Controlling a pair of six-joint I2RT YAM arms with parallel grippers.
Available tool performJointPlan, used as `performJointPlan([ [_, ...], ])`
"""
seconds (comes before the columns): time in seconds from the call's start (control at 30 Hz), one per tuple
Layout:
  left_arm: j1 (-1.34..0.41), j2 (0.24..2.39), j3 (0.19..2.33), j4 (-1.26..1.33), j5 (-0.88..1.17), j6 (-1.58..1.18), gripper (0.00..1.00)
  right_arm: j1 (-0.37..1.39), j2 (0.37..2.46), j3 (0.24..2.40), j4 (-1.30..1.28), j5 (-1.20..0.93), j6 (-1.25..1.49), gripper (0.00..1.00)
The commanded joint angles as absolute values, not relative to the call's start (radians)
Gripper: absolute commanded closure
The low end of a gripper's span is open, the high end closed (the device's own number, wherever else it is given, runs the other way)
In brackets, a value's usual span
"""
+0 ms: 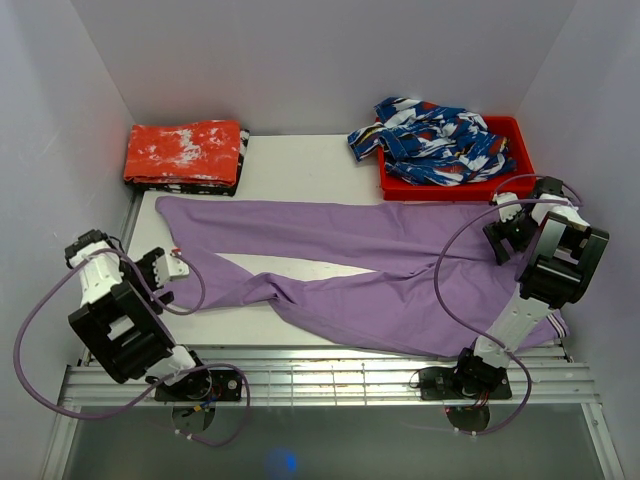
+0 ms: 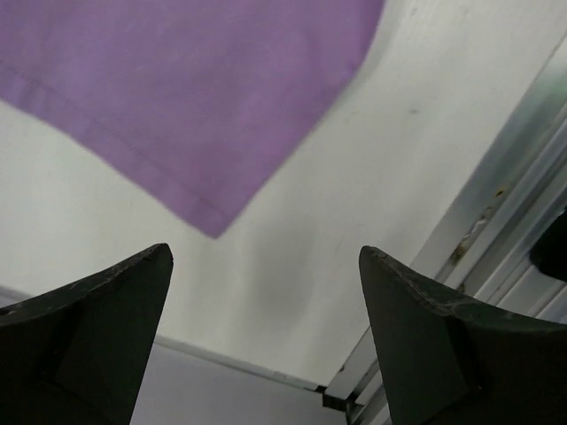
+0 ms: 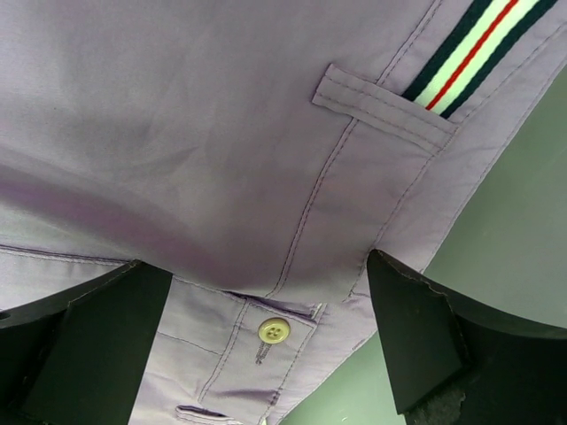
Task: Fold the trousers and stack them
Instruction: Flatten the trousers out
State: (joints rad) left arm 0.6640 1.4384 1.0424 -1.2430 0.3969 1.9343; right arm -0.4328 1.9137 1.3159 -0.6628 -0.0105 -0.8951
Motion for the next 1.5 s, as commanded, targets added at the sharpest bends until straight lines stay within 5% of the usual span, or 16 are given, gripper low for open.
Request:
performJointPlan([
  [0.0, 0.640, 1.365, 0.944, -1.214, 0.471, 2.298, 0.02, -0.442, 1.908, 1.358, -0.644, -0.023, -0.907, 0.05],
  [0.5, 0.376, 1.719, 0.925, -0.897, 0.344, 2.135, 0.07, -0.442, 1.937, 1.408, -0.695, -0.003, -0.899, 0.06],
  [0.57, 0.368, 1.758, 0.931, -0.897, 0.312, 2.117, 0.26, -0.442, 1.937, 1.417, -0.698, -0.005, -0.900, 0.06],
  [0.67, 0.368, 1.793, 0.917, -0.899, 0.249, 2.091, 0.72, -0.442, 1.937, 1.425, -0.699, -0.003, -0.903, 0.06],
  [0.77, 0.376, 1.743, 0.917, -0.960, 0.255, 2.057, 1.00, -0.442, 1.940, 1.434, -0.699, -0.005, -0.910, 0.05],
  [0.97, 0.383, 1.632, 1.122, -1.391, 0.328, 1.871, 1.00, -0.442, 1.937, 1.443, -0.700, -0.005, -0.911, 0.04],
  [1.2, 0.391, 1.448, 1.108, -1.407, 0.213, 1.578, 1.00, -0.442, 1.910, 1.445, -0.701, -0.029, -0.910, 0.04],
  [1.47, 0.518, 1.624, 1.433, -1.407, 0.391, 0.992, 1.00, -0.440, 1.893, 1.456, -0.712, -0.069, -0.908, 0.04],
])
